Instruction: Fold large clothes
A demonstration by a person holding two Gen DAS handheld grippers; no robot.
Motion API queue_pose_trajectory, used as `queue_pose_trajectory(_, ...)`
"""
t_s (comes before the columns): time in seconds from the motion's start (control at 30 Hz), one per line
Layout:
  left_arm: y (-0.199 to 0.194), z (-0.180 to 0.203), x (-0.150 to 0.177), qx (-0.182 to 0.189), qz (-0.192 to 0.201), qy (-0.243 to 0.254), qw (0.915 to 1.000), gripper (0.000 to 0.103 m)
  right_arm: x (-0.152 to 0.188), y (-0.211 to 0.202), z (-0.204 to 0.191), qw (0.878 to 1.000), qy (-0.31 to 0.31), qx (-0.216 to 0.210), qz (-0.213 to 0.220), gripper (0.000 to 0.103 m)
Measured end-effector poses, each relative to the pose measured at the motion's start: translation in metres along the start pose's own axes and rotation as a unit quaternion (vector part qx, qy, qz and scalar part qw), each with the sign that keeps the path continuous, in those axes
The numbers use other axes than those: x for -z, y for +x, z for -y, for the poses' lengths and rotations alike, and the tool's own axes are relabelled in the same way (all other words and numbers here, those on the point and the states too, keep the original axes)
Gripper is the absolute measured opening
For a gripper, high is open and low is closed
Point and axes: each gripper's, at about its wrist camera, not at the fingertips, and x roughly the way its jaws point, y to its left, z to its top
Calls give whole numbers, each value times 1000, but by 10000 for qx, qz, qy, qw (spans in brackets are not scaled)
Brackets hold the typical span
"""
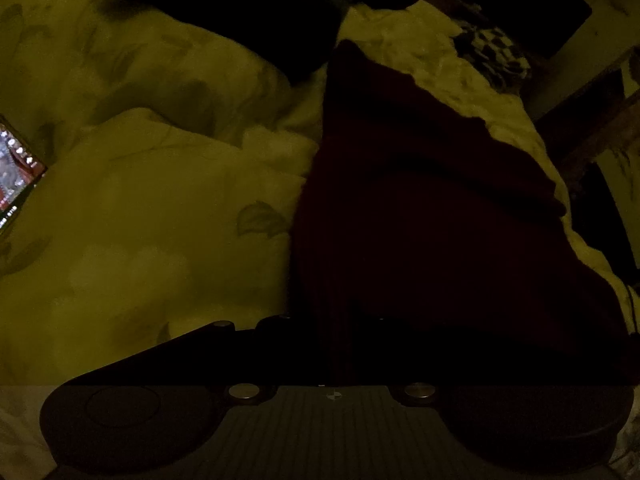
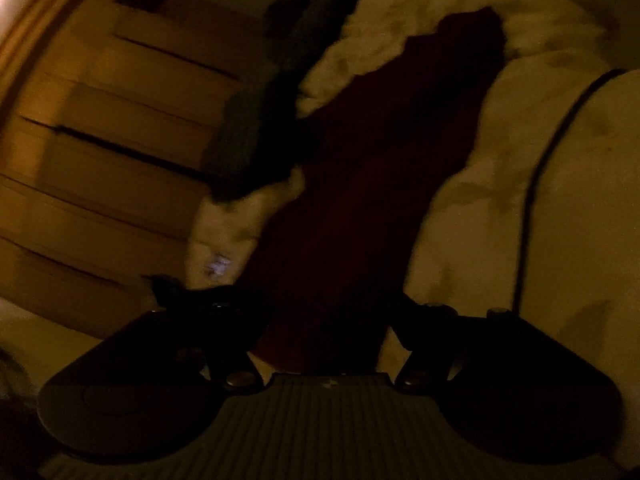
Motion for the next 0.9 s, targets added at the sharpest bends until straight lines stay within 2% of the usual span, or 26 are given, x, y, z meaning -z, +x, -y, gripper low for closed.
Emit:
queue_pose_trajectory(0.07,0,0,0,-19,2,42,10000,66,3,5,-3,9996,-114,159,-181,67)
queue_pose_trajectory(0.17,1,2,1,-58,-3,119,9999,66,8,25,-7,9986,-218,98,-462,65)
queue_pose_trajectory(0.2,1,3,1,-70,-2,134,9999,66,9,31,-9,9980,-269,101,-568,58)
queue_pose_trajectory(0.27,1,4,1,-80,-4,151,9999,66,10,46,-15,9961,-471,132,-734,55)
queue_pose_trajectory(0.33,1,4,1,-80,-10,144,9999,66,10,56,-18,9953,-565,149,-774,46)
queue_pose_trajectory(0.4,1,5,0,-82,-13,110,9999,65,8,61,-17,9953,-561,207,-767,26)
queue_pose_trajectory(0.43,0,5,-1,-79,-5,102,9999,65,6,59,-16,9958,-552,157,-715,23)
queue_pose_trajectory(0.5,-3,5,-6,-8,95,15,10000,64,2,47,-20,9966,-657,-2,-495,16)
queue_pose_trajectory(0.63,-12,10,-31,220,474,-166,9985,63,-17,16,-22,9963,-603,-559,236,15)
queue_pose_trajectory(0.77,-4,29,-81,230,891,-307,9953,63,-56,1,-11,9897,-444,-967,958,15)
queue_pose_trajectory(0.83,4,36,-110,266,1124,-454,9923,62,-83,3,1,9863,-219,-1043,1260,14)
queue_pose_trajectory(0.9,24,41,-149,145,1259,-722,9893,62,-113,10,18,9826,112,-1024,1543,14)
